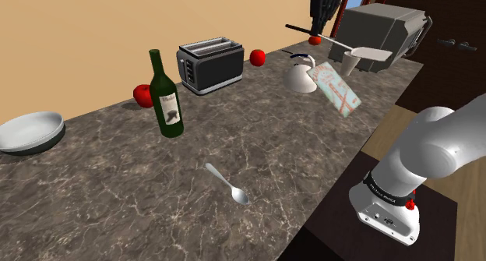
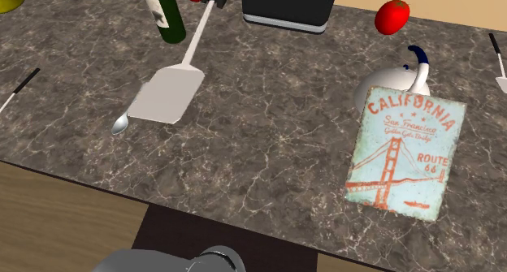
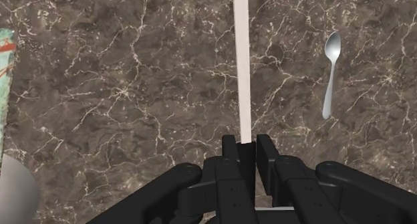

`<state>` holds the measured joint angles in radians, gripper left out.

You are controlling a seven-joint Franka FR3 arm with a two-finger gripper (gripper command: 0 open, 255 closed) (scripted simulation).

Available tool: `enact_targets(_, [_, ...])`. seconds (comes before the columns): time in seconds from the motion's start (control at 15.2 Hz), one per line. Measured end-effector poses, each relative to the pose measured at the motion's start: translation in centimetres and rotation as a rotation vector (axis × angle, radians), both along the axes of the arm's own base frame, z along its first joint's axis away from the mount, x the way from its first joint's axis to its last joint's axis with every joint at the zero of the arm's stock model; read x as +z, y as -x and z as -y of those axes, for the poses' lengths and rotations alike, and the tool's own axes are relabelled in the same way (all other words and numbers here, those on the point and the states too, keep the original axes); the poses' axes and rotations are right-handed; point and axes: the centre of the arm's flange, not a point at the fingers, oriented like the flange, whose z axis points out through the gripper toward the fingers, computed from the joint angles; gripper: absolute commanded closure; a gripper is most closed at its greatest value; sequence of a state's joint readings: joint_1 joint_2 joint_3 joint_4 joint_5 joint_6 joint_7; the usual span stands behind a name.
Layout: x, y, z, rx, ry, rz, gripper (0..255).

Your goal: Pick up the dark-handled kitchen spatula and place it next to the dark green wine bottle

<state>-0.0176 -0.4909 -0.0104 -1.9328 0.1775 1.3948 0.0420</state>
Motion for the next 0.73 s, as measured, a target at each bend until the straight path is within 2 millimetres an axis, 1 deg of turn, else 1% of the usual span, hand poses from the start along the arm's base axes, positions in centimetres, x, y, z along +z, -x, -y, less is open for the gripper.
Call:
enact_targets(0.07, [0.2, -1.1, -0.9, 0.000, 0.000, 0.000, 255])
enact_targets(0.13, [-0.2, -1.8, -2.0, 0.000, 0.000, 0.000, 255])
enact_targets(0.33, [-0.3, -4.4, -4.9, 0.000, 0.001, 0.000, 255])
enact_targets(0.46, [0.1, -6.0, -6.9, 0.001, 0.000, 0.000, 255])
enact_targets(0.53, [-0.3, -6.9, -7.8, 0.001, 0.001, 0.000, 255])
enact_targets(0.59, [-0.2, -7.8, -8.7, 0.001, 0.001, -0.001, 255])
enact_targets(0.73, [0.0, -10.0, -10.7, 0.001, 0.000, 0.000, 255])
